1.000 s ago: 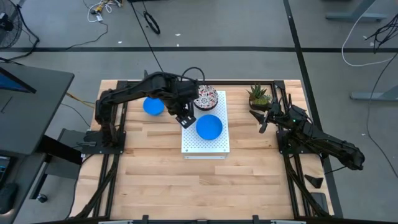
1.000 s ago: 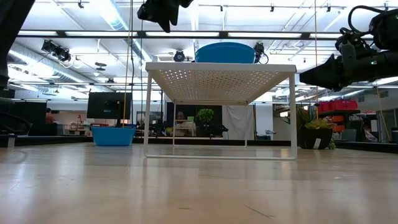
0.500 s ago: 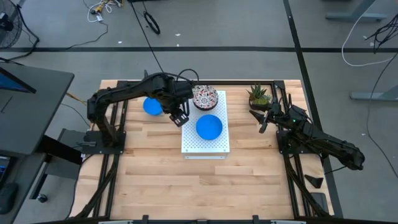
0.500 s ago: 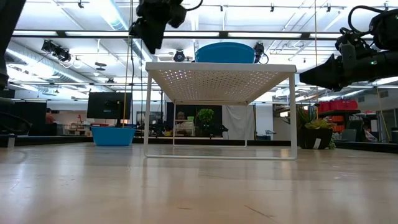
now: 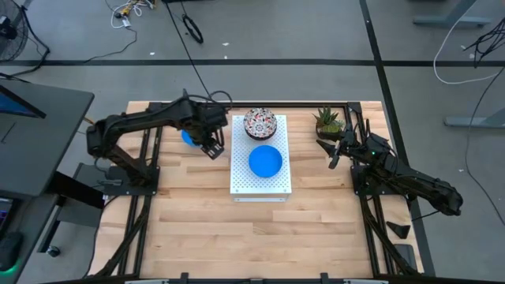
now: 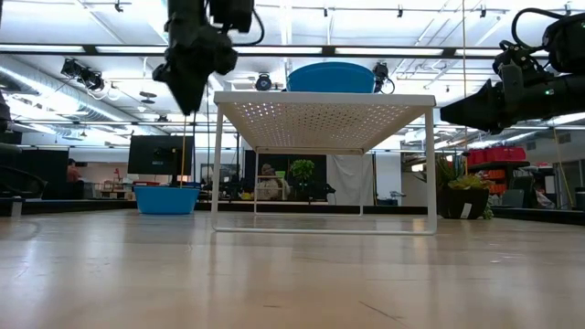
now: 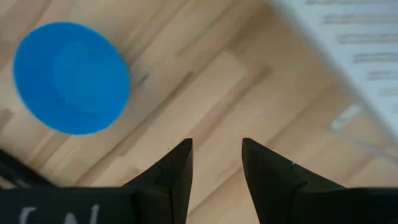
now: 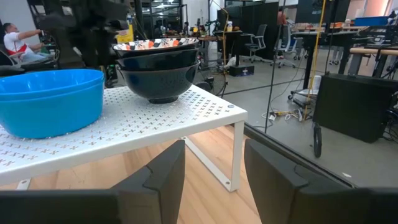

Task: Pick & Place Mini bowls
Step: Stack the blue bowl on top of the other blue bowl on the shelf

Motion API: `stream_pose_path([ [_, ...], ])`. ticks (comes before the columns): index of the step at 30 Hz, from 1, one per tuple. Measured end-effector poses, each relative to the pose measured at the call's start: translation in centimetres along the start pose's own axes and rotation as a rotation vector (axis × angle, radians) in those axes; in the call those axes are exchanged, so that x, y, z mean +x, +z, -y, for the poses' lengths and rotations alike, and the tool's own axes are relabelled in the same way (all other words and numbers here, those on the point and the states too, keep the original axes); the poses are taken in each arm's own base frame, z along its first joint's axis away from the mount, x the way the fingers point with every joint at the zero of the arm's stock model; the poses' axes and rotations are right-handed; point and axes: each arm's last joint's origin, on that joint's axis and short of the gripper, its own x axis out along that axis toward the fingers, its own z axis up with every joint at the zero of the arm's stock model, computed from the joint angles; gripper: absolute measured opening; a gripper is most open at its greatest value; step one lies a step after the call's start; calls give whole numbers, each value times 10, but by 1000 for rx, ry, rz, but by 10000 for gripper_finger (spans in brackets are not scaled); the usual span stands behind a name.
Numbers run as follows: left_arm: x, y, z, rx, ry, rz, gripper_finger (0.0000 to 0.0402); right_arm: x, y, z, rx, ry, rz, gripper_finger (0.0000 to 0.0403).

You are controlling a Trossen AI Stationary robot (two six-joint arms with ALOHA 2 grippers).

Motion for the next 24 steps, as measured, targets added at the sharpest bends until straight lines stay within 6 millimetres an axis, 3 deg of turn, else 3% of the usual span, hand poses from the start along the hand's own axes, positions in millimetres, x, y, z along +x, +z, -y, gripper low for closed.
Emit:
stream_pose_path([
  [9,11,7,-30,-33,87,0,147,0,0,0,0,0,0,169],
  [24,31,0,-67,-101,85,-1,211,0,0,0,0,0,0,169],
])
